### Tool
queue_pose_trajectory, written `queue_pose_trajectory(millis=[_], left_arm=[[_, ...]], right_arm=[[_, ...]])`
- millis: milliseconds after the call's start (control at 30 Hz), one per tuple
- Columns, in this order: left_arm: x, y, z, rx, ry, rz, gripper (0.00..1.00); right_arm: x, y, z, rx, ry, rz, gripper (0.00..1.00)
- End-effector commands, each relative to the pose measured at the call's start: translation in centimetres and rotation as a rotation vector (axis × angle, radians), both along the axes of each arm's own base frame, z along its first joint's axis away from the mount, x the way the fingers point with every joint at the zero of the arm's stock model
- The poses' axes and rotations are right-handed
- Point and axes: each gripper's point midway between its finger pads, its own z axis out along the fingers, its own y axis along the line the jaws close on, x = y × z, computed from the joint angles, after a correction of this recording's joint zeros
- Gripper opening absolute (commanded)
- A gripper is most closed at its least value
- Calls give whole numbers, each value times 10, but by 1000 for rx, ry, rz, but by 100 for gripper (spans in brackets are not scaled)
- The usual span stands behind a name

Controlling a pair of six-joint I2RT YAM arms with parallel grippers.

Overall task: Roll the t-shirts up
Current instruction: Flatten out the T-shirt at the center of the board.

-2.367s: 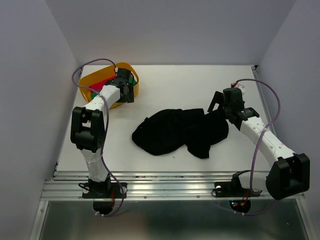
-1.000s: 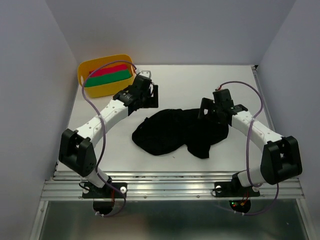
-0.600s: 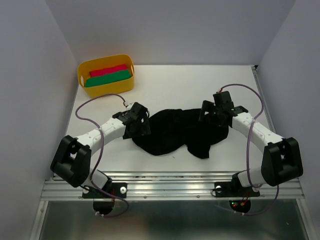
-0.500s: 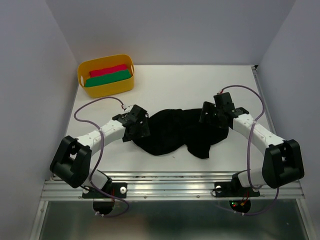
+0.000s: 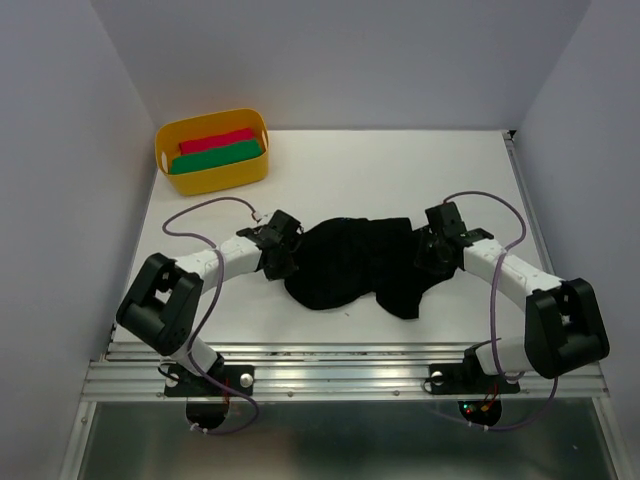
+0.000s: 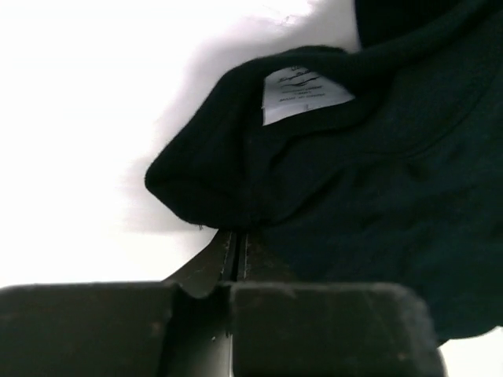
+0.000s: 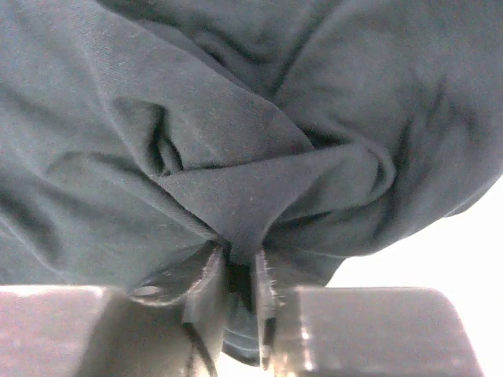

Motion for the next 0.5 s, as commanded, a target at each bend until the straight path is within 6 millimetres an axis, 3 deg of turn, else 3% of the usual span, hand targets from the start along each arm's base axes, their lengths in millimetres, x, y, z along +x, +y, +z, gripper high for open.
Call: queue_pose_trajectory(millis=[0, 33, 100, 133, 200, 233, 267, 300, 333, 400, 433, 467], left_arm=[[31, -13, 38, -8, -115, -43, 0], [46, -15, 62, -4, -176, -40, 0], [61, -13, 89, 25, -246, -54, 0], [77, -14, 123, 28, -322, -43, 0], [93, -9, 162, 42, -404, -32, 0], [106, -7, 203, 50, -490, -33, 0], [112, -4, 224, 51, -533, -26, 0], [122, 0, 269, 39, -627, -20, 0], [125, 4, 292, 35, -672, -15, 0], [127, 11, 336, 19, -767, -2, 0], [125, 20, 378, -10, -857, 22, 0], [122, 24, 400, -14, -911, 18, 0]], right_arm=[[28, 13, 21, 44, -96, -10, 1], [35, 10, 30, 32, -121, -25, 1], [51, 12, 58, 33, -204, -21, 1], [68, 10, 88, 22, -283, -38, 1], [84, 6, 127, -1, -382, -40, 1], [97, 2, 167, -20, -477, -50, 1], [103, 0, 189, -28, -528, -50, 1], [107, -4, 209, -44, -572, -62, 1], [112, -5, 251, -34, -662, -72, 1], [114, -10, 291, -51, -748, -75, 1], [112, -15, 309, -64, -783, -86, 1], [107, -19, 348, -61, -864, -92, 1]])
